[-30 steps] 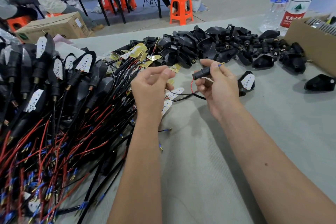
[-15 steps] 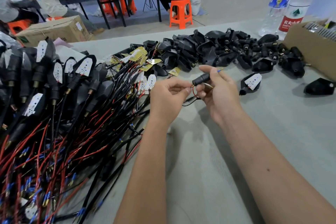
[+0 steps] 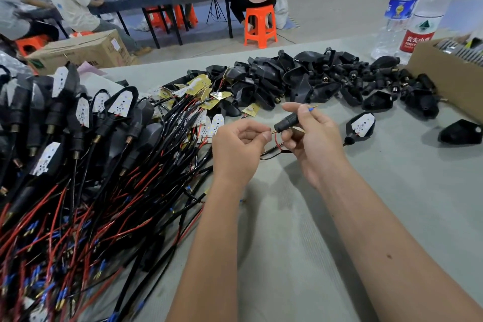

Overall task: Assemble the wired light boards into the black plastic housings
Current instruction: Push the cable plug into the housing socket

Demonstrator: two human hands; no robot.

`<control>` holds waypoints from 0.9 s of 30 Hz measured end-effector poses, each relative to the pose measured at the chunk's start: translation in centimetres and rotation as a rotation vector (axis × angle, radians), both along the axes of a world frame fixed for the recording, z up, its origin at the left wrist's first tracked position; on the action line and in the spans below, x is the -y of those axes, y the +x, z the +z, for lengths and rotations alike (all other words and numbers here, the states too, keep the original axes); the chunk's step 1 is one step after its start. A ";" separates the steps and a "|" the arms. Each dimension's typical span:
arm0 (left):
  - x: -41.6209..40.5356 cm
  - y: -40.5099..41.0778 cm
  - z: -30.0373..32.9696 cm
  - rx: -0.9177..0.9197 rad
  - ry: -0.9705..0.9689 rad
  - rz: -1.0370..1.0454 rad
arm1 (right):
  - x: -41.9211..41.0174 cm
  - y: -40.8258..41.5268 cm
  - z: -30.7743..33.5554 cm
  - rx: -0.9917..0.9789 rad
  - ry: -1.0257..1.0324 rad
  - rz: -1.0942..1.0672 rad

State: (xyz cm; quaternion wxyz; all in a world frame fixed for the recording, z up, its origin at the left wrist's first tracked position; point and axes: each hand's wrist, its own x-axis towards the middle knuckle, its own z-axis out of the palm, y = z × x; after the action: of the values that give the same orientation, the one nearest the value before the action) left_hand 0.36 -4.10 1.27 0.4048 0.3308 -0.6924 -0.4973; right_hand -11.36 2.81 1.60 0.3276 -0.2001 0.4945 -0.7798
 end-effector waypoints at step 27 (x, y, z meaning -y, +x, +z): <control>0.1 -0.5 -0.4 -0.021 0.108 -0.019 | -0.1 0.7 0.4 -0.067 0.001 0.001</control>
State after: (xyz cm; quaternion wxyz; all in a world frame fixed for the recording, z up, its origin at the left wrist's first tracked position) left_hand -0.15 -4.15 0.90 0.3886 0.3403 -0.6636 -0.5412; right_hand -10.70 2.91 1.95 0.3114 -0.2261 0.5053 -0.7724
